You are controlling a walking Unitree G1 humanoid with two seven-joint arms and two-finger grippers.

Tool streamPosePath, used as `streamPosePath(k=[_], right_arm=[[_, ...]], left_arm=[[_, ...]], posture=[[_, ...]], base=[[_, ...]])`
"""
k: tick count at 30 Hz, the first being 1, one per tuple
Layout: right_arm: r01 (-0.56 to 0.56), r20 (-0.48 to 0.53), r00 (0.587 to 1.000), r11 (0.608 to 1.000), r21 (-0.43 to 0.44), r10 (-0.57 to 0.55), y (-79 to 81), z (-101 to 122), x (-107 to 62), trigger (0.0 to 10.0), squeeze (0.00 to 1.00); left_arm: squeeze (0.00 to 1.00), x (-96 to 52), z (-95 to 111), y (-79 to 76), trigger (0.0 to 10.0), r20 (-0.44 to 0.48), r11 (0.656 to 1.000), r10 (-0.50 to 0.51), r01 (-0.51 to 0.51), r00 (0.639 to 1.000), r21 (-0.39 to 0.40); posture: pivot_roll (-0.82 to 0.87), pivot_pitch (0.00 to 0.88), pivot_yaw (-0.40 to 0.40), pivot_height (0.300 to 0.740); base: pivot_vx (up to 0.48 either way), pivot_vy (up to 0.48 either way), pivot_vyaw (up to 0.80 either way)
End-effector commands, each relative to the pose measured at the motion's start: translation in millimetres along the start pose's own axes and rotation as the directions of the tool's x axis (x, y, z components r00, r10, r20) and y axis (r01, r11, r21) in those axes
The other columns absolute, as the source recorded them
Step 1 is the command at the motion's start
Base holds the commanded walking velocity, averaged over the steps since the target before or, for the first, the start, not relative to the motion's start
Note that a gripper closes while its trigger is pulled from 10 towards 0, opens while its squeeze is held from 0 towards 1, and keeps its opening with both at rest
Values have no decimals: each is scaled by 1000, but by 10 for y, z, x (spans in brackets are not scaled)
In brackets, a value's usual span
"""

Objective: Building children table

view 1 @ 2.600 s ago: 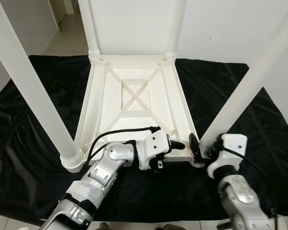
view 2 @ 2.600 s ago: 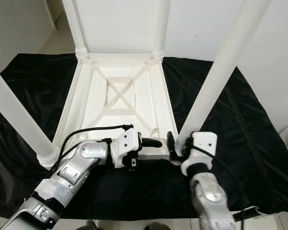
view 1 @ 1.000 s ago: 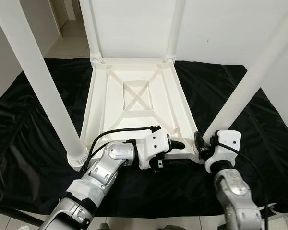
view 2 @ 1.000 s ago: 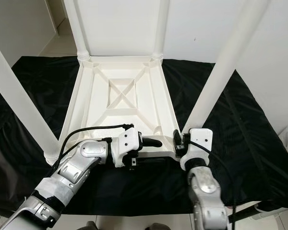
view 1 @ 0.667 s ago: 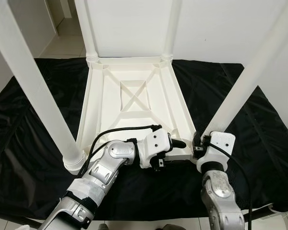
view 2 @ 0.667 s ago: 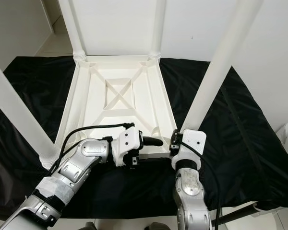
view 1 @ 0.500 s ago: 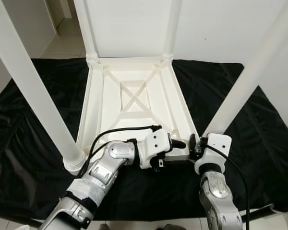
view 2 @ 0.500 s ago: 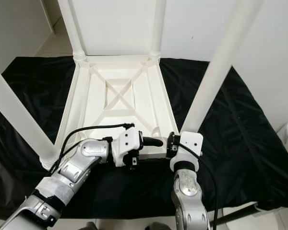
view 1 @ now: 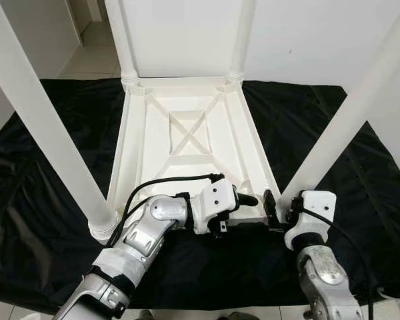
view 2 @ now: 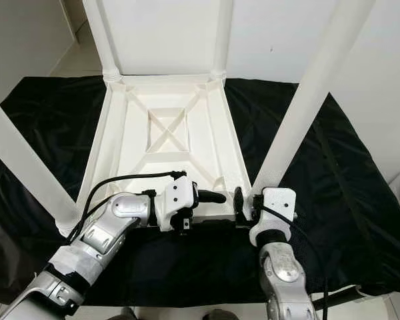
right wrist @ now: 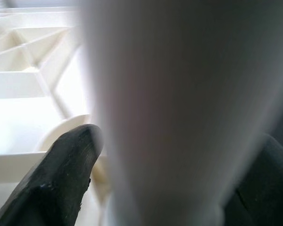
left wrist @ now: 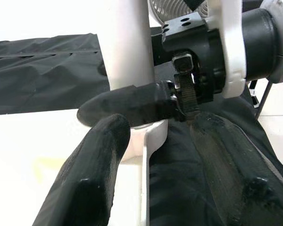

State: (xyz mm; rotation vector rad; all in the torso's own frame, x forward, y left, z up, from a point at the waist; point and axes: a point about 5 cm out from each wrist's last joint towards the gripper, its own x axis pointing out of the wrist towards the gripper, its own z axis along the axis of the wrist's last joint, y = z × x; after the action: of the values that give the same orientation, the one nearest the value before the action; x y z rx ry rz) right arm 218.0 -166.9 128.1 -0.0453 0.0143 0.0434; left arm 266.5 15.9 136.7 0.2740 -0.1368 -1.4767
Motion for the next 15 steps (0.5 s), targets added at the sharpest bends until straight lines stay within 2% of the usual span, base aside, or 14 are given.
streamPosePath(k=[1,2,7,15], right_arm=[[-69,23,997,997,-27,70,-21,34,-35,10000,0],[-122,22,992,991,-51,123,-75,45,-53,10000,0],[-225,14,974,969,-97,228,-214,70,-74,10000,0],[-309,-27,951,940,-145,308,-325,70,-47,10000,0]], left_arm=[[0,8,-9,-32,10000,-8,1000,-19,19,1000,8],[0,11,-8,-33,10000,-7,1000,-19,19,1000,9],[0,17,-5,-38,10000,-4,1000,-19,19,1000,9],[0,6,-13,-41,10000,-9,1000,-23,24,1000,11]], posture=[[-100,0,11,740],[-99,0,11,740],[-100,0,7,740],[-95,0,1,740]], base=[[0,0,0],[0,0,0],[0,0,0],[0,0,0]])
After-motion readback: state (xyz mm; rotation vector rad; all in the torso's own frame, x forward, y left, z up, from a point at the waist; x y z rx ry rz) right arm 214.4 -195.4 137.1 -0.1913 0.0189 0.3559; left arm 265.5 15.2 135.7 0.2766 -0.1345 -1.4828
